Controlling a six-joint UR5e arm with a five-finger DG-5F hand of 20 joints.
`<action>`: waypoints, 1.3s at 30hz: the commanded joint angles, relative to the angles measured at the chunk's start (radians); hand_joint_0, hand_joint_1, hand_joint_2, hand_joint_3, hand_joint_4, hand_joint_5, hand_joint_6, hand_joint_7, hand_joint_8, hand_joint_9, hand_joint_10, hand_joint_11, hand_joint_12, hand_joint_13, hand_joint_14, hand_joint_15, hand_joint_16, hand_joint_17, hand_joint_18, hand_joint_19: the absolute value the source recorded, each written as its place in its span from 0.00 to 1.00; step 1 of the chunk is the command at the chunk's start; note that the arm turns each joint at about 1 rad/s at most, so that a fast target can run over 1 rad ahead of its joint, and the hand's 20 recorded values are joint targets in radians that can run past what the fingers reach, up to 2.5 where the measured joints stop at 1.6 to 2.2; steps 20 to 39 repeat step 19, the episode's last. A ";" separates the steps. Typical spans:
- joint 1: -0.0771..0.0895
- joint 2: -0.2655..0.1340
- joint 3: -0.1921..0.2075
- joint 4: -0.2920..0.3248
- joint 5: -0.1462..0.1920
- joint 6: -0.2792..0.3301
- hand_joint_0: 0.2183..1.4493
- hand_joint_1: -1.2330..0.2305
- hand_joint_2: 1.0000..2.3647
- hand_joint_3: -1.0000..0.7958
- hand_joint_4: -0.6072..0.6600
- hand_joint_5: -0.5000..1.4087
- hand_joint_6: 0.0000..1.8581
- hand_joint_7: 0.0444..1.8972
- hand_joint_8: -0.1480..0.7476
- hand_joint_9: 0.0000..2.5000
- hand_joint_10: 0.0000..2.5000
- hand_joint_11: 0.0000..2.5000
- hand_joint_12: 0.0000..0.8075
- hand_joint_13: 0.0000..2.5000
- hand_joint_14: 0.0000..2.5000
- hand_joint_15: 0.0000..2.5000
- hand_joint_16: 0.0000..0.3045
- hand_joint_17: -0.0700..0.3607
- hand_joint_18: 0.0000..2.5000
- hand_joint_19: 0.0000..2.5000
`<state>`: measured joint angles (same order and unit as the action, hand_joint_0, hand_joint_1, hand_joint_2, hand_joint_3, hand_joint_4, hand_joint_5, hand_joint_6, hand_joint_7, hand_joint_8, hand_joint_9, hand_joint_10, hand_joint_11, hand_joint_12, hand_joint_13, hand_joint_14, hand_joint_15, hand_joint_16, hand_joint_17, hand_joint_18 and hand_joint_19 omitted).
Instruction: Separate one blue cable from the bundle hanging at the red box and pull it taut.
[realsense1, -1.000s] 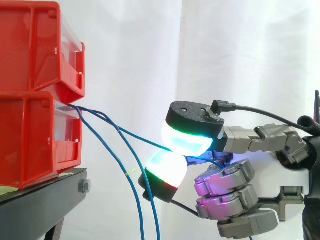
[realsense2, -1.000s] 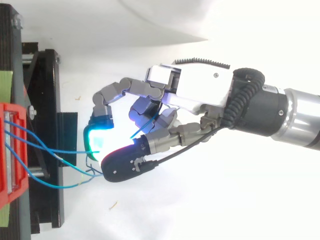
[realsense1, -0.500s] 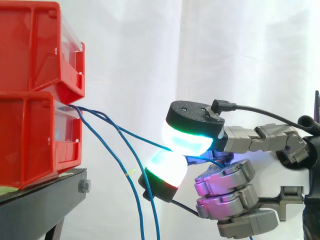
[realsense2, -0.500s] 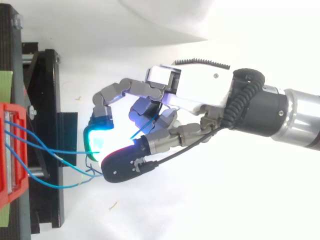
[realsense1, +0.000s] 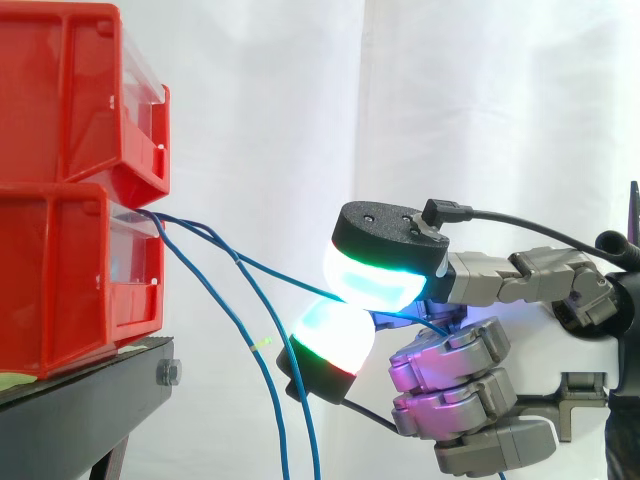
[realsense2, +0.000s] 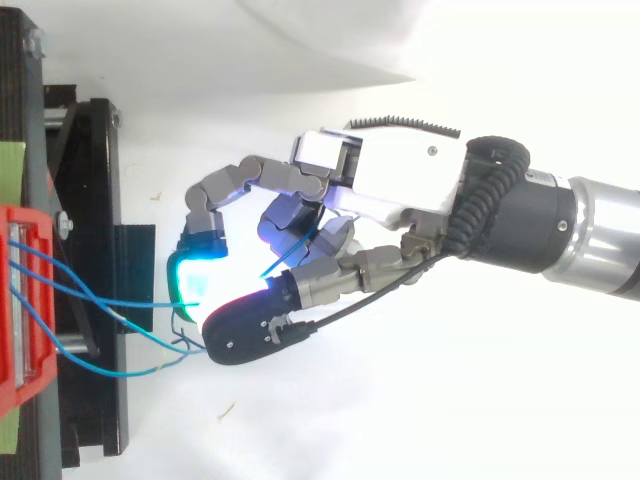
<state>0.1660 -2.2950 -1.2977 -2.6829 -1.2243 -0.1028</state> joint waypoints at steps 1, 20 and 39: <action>0.000 0.000 0.000 0.000 0.000 0.000 0.37 0.35 0.02 0.49 0.54 0.17 0.47 0.63 0.58 0.41 0.80 0.66 0.53 0.33 1.00 0.67 0.14 0.38 0.61 0.73; 0.000 -0.001 0.000 0.000 0.000 0.000 0.37 0.35 0.02 0.48 0.54 0.17 0.47 0.63 0.59 0.42 0.80 0.67 0.53 0.34 1.00 0.67 0.14 0.38 0.61 0.73; 0.000 -0.001 0.000 0.000 0.000 0.000 0.37 0.35 0.02 0.48 0.54 0.17 0.47 0.63 0.59 0.42 0.80 0.67 0.53 0.34 1.00 0.67 0.14 0.38 0.61 0.73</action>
